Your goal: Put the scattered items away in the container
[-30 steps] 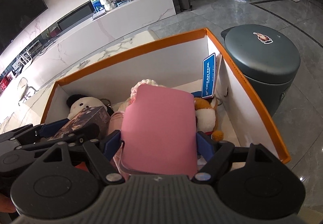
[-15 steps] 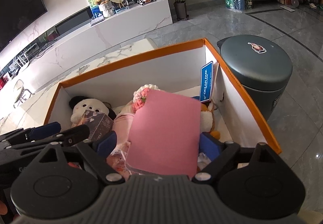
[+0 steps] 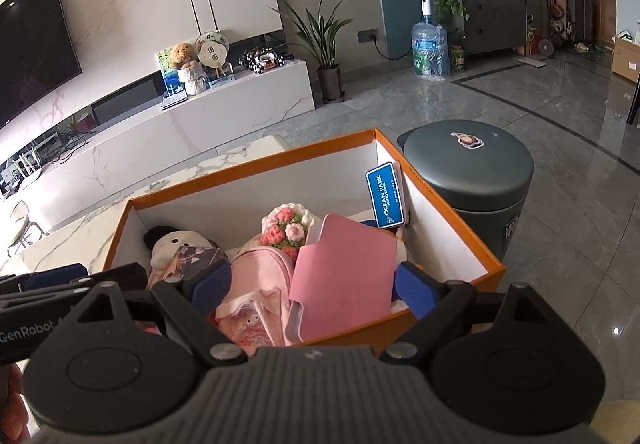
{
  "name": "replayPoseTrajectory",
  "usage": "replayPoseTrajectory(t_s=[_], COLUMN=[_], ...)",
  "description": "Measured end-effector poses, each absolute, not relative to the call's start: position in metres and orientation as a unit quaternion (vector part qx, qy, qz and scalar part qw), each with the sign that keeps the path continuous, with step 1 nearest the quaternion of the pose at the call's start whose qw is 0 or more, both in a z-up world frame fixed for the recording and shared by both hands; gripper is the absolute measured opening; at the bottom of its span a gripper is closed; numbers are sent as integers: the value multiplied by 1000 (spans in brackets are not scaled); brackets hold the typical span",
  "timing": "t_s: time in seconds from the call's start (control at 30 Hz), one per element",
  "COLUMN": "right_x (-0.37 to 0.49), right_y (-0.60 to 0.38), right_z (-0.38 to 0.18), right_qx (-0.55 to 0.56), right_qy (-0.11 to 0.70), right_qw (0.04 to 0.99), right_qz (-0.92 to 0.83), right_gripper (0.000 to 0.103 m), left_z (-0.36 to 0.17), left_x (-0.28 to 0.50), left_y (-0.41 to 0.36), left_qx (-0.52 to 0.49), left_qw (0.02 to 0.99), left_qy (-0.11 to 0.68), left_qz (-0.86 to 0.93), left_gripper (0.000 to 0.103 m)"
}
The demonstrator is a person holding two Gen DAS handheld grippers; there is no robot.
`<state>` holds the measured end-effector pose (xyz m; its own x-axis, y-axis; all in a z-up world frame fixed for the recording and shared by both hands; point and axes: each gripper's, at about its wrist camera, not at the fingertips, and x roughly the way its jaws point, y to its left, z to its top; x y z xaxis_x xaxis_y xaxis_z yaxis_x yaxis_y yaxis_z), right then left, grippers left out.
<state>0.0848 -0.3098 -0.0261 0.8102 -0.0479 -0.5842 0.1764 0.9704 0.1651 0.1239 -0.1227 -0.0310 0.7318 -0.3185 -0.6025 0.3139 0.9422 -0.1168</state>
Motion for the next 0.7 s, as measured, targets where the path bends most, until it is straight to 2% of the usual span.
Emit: replayPoseTrajectory(t_s=[0.3,0.7], right_x=[54,28], right_y=[-297,-291], right_z=[-21,-21], right_qx=[92,81], right_qy=[265,292], right_qw=[956,948], right_qz=[-81,-95], right_gripper=[91,91], left_z=[-31,-32], left_x=[95,65], left_y=[-115,-117], left_qx=[-2,0], left_qw=[941,949], left_qy=[302,294], left_qz=[-156,-118], left_gripper=[87,89])
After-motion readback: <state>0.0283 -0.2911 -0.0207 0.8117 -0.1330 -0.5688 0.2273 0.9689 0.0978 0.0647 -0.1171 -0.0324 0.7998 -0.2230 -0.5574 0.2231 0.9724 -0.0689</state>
